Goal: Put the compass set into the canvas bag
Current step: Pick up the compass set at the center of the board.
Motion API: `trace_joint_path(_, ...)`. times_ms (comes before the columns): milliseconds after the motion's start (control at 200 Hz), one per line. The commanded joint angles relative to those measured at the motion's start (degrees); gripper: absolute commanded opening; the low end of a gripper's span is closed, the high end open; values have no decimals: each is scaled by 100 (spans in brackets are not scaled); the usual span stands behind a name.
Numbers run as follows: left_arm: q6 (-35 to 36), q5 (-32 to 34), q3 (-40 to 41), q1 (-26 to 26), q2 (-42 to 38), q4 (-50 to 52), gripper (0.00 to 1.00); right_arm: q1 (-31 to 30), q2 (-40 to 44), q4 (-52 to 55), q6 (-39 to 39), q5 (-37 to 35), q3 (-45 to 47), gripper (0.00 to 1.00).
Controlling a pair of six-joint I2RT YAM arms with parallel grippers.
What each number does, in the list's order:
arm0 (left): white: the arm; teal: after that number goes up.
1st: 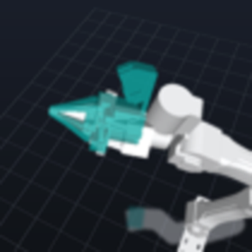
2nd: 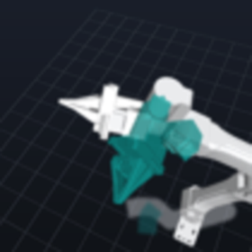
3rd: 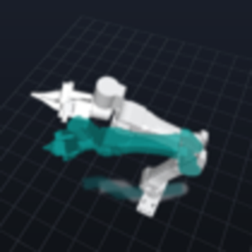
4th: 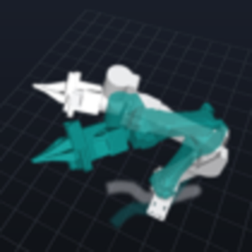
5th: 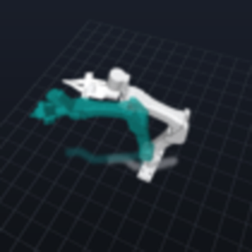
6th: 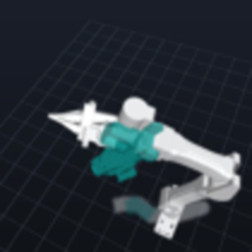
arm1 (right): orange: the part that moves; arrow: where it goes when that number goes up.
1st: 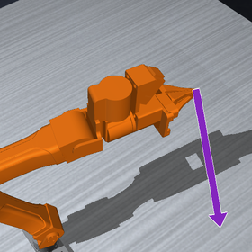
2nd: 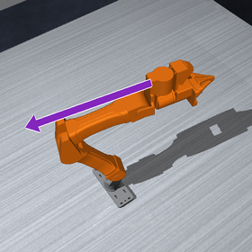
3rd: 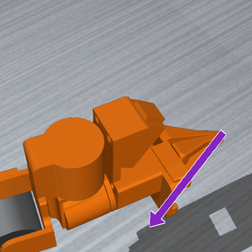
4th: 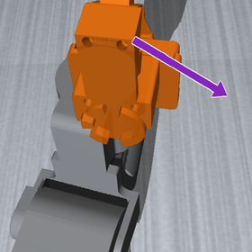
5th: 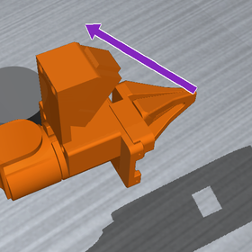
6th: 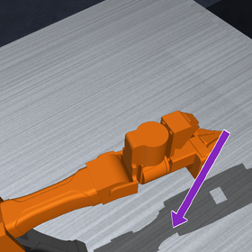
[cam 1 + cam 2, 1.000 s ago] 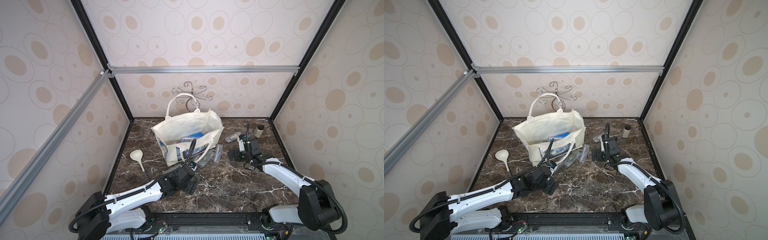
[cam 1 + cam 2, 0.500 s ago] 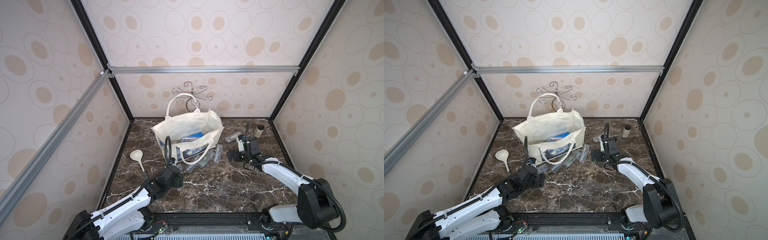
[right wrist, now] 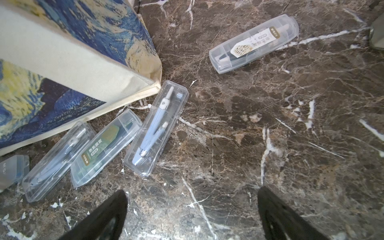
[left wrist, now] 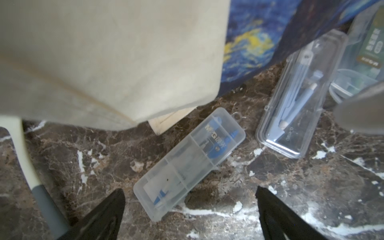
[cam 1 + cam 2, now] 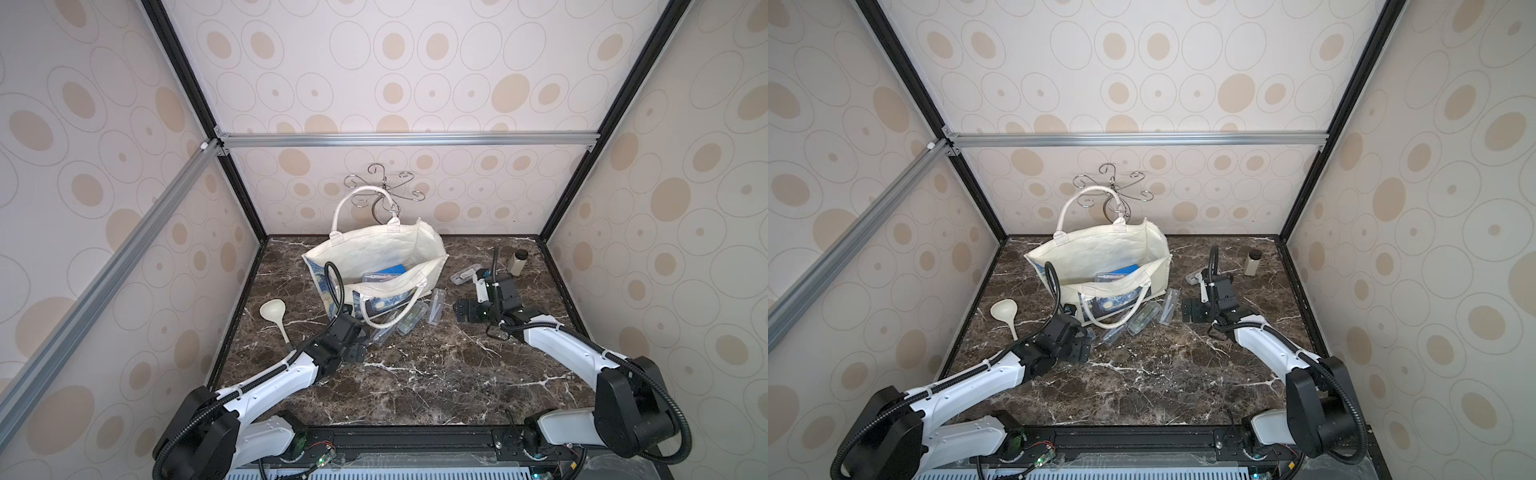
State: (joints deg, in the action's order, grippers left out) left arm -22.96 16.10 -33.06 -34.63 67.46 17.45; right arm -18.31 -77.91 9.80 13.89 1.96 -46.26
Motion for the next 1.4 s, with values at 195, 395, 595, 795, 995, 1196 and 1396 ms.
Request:
trace_joint_path(195,617,-492,-369,587,721,-205,99,38,39,-18,-2,15,70,100)
trace_joint_path(395,672,-871,-462,856,1176,-361,99,38,-5,-18,14,33,64,100)
trace_joint_path(595,558,-1311,-524,917,1608,-278,98,38,-5,-6,22,-24,91,100)
trace_joint_path(795,253,-1724,-389,908,1660,-233,95,38,12,-22,24,-54,118,100)
trace_joint_path(995,18,-1961,-118,906,1173,-355,88,38,13,-62,39,-57,149,100)
trace_joint_path(1196,-8,-1914,-111,897,1047,-296,80,38,37,-75,45,-46,140,100)
trace_joint_path(1396,-79,-1543,-207,765,1372,-83,76,38,98,-66,26,-72,149,100)
